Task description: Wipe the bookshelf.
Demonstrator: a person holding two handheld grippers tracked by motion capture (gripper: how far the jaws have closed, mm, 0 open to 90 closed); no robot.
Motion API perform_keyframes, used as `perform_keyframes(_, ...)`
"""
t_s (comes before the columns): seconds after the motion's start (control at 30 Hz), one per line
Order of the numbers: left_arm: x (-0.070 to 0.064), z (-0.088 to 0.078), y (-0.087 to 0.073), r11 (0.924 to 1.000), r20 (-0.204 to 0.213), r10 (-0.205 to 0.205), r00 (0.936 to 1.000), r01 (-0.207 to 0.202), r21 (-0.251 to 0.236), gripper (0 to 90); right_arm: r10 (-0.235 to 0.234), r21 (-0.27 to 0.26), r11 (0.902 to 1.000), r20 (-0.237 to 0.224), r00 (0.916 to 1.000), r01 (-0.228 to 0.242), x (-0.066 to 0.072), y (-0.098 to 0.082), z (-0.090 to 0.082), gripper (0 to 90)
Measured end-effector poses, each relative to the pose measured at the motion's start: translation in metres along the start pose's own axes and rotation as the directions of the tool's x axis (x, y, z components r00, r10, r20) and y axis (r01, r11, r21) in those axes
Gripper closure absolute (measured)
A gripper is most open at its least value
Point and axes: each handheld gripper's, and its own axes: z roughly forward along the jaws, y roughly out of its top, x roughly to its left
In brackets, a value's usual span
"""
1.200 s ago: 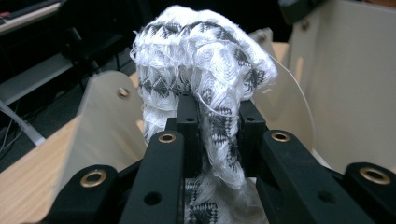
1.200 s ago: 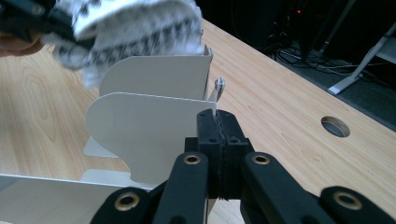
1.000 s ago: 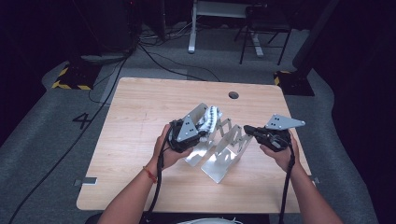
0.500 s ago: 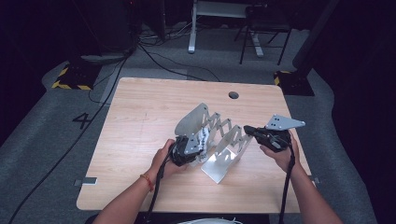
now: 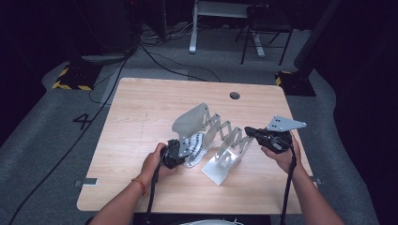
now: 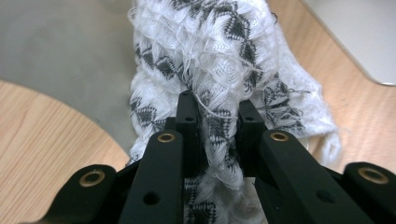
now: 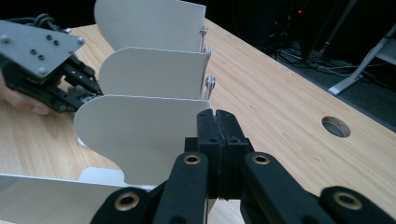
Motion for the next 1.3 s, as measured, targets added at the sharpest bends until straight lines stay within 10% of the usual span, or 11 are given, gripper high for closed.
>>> perform_keyframes(0.23,0.005,-0.010,0.016,0.9938,-0.001,-0.037,0.9993,0.037,-0.105,77.0,-0.008,0.003,1.0000,-0.010,0.9999,0.008,0.003,0.002,0.001,89.9)
perform_keyframes(0.5,0.021,-0.056,0.040,0.9453,-0.081,-0.130,0.9882,0.099,-0.311,77.1,-0.005,0.001,1.0000,-0.011,0.9999,0.005,0.003,0.001,0.001,89.9)
perform_keyframes(0.63,0.027,-0.065,0.036,0.9365,-0.089,-0.155,0.9838,0.118,-0.330,77.1,-0.005,0.000,1.0000,-0.011,0.9999,0.005,0.003,0.001,0.001,89.9)
perform_keyframes(0.97,0.005,-0.021,0.015,0.9902,0.003,-0.100,0.9950,0.100,-0.097,77.1,-0.006,-0.002,1.0000,-0.011,0.9999,0.006,0.003,0.001,0.001,89.8)
perform_keyframes(1.1,0.000,-0.003,0.009,0.9943,0.056,-0.101,0.9933,0.103,-0.026,77.0,-0.008,-0.003,1.0000,-0.012,0.9999,0.008,0.003,0.001,0.001,89.8)
perform_keyframes(1.3,-0.002,0.009,0.016,0.9928,0.081,-0.103,0.9914,0.107,-0.054,77.0,-0.006,-0.008,1.0000,-0.011,0.9999,0.005,0.003,0.000,0.002,89.8)
